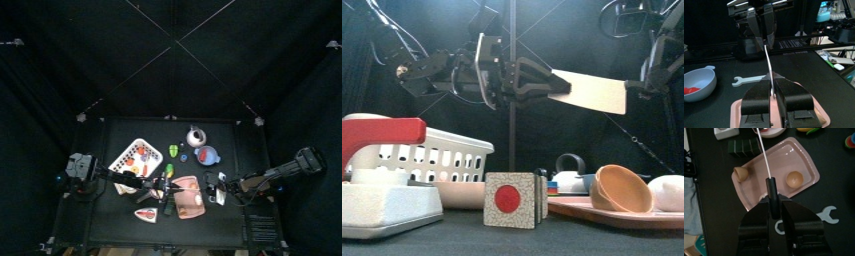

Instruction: Cut egg

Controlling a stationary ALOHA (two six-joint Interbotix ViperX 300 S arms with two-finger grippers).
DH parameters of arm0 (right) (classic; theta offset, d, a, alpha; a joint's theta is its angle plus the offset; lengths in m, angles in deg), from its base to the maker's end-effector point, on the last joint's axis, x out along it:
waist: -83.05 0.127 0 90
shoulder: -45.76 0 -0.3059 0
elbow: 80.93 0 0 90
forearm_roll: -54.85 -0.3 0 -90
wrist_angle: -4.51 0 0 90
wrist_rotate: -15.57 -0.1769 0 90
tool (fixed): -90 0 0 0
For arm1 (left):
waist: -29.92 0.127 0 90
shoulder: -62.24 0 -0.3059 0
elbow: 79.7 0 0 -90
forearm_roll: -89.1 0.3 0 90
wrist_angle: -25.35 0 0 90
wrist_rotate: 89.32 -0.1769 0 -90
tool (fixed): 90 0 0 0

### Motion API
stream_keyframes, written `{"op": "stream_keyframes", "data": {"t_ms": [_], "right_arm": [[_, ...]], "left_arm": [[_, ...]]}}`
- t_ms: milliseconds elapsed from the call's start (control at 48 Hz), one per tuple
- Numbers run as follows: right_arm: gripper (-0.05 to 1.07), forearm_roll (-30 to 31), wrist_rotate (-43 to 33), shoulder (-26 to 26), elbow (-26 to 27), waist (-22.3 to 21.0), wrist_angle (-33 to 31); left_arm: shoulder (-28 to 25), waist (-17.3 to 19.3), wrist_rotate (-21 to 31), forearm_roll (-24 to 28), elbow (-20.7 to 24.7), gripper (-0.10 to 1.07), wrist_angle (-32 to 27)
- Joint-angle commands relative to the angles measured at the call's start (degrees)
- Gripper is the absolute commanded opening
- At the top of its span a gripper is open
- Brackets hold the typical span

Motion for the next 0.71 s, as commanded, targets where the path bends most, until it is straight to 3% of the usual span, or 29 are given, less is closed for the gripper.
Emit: {"op": "stream_keyframes", "data": {"t_ms": [0,375,688], "right_arm": [[0.41,-1.3,-0.4,0.4,-1.2,2.1,-0.9],[0.41,-4.6,-0.6,-0.6,-3.4,5.1,-1.9],[0.41,-8.0,-0.6,-0.7,-4.6,5.8,-5.6]], "left_arm": [[-0.1,-2.1,-0.1,0.7,0.1,0.43,0.1],[-5.1,-4.6,-0.1,0.7,3.5,0.43,-0.7],[-7.3,-5.5,0.0,0.6,5.9,0.43,-7.0]]}}
